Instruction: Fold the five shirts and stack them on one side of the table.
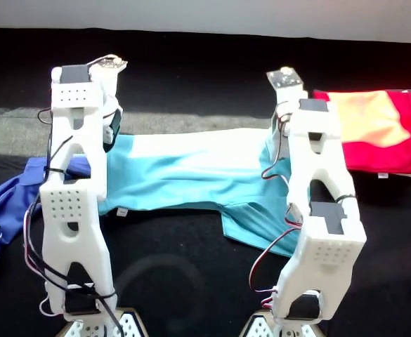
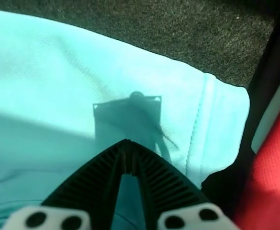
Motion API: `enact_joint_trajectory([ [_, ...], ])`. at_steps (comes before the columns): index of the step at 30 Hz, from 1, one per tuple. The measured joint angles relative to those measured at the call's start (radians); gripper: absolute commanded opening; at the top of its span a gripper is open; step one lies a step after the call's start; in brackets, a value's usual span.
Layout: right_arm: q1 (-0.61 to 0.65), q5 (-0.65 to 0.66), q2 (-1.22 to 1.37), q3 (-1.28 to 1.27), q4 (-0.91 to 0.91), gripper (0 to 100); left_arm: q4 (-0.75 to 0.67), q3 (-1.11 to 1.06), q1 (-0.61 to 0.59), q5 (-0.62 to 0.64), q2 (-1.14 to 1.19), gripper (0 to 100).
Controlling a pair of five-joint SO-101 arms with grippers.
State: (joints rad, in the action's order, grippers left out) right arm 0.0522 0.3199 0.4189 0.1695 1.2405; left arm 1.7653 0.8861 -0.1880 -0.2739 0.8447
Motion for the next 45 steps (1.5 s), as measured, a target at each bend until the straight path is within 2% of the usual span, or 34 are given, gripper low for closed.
enact_joint_trajectory([
  [2, 0.018, 0.000, 0.000, 0.023, 0.037, 0.6, -0.011, -0.130, 0.021, 0.000, -0.075, 1],
  [7, 0.068, -0.003, -0.106, -0.011, 0.064, 0.6, -0.175, -0.308, 0.038, 0.000, -0.100, 1],
  [11, 0.092, 0.009, -0.305, -0.189, 0.041, 0.6, -0.272, -0.287, 0.031, 0.000, -0.051, 1],
  [16, 0.092, 0.054, -0.514, -0.543, -0.100, 0.6, -0.299, -0.153, 0.005, 0.002, 0.051, 1],
  [21, 0.092, 0.060, -0.562, -0.853, -0.285, 0.6, -0.296, 0.026, -0.011, 0.003, 0.181, 1],
  [25, 0.114, 0.063, -0.572, -0.925, -0.327, 0.6, -0.219, 0.180, -0.017, 0.031, 0.249, 1],
  [32, 0.232, 0.080, -0.578, -0.933, -0.272, 0.6, -0.083, 0.414, -0.026, 0.066, 0.270, 1],
  [36, 0.299, 0.115, -0.583, -0.933, -0.193, 0.6, -0.034, 0.456, -0.025, 0.066, 0.270, 1],
  [41, 0.296, 0.123, -0.690, -0.933, -0.104, 0.6, -0.020, 0.457, -0.049, 0.066, 0.279, 1],
  [45, 0.250, 0.123, -0.815, -0.933, -0.137, 0.6, -0.020, 0.457, -0.044, 0.066, 0.325, 1],
])
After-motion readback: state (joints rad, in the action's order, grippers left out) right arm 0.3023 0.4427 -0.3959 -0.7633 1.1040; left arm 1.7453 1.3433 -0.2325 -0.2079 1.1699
